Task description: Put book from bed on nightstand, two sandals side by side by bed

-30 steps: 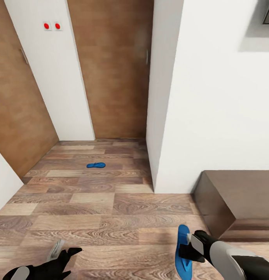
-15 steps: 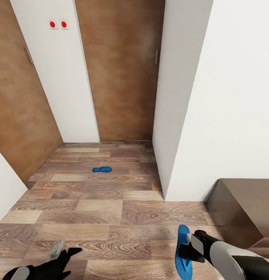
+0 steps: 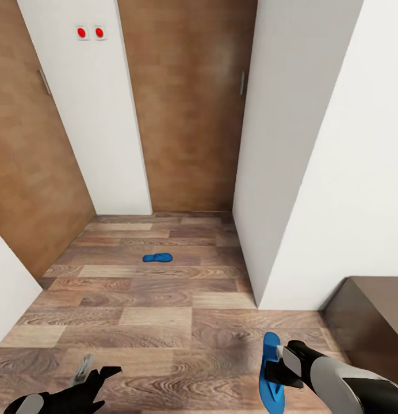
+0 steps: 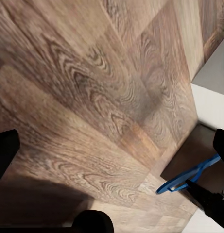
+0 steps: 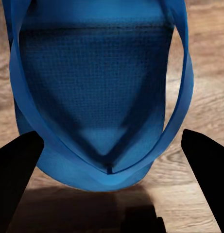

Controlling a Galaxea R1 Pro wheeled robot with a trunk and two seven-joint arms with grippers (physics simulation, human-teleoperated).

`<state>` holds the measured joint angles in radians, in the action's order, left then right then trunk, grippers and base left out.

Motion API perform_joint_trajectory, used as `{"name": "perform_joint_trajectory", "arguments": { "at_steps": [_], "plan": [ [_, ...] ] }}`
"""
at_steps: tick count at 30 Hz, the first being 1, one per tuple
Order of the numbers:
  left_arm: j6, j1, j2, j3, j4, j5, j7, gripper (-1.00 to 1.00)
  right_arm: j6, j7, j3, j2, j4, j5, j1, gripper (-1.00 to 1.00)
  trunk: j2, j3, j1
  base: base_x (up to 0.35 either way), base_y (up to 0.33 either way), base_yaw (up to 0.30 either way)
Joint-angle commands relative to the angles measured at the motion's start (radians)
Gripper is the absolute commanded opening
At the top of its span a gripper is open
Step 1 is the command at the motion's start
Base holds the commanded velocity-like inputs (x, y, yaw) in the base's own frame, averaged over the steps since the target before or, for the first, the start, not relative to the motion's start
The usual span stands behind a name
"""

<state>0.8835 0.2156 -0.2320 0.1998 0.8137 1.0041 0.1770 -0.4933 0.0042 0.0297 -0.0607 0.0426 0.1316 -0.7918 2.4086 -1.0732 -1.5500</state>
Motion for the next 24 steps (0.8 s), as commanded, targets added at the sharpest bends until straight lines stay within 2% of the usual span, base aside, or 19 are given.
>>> {"name": "perform_joint_trajectory", "arguments": {
  "at_steps": [1, 12, 24],
  "plan": [
    [0.005, 0.001, 0.000, 0.003, -0.001, -0.007, 0.007, 1.00, -0.001, 0.000, 0.002, 0.000, 0.002, 0.005, -0.001, -1.00, 0.000, -0.001, 0.000, 0.207, 0.182, 0.000],
    [0.005, 0.001, 0.000, 0.003, -0.001, -0.007, 0.007, 1.00, -0.001, 0.000, 0.002, 0.000, 0.002, 0.005, -0.001, -1.00, 0.000, -0.001, 0.000, 0.193, 0.176, 0.000],
    [0.005, 0.001, 0.000, 0.003, -0.001, -0.007, 0.006, 1.00, -0.001, 0.000, 0.002, 0.000, 0.002, 0.005, -0.001, -1.00, 0.000, -0.001, 0.000, 0.116, 0.194, 0.000]
  ]
}}
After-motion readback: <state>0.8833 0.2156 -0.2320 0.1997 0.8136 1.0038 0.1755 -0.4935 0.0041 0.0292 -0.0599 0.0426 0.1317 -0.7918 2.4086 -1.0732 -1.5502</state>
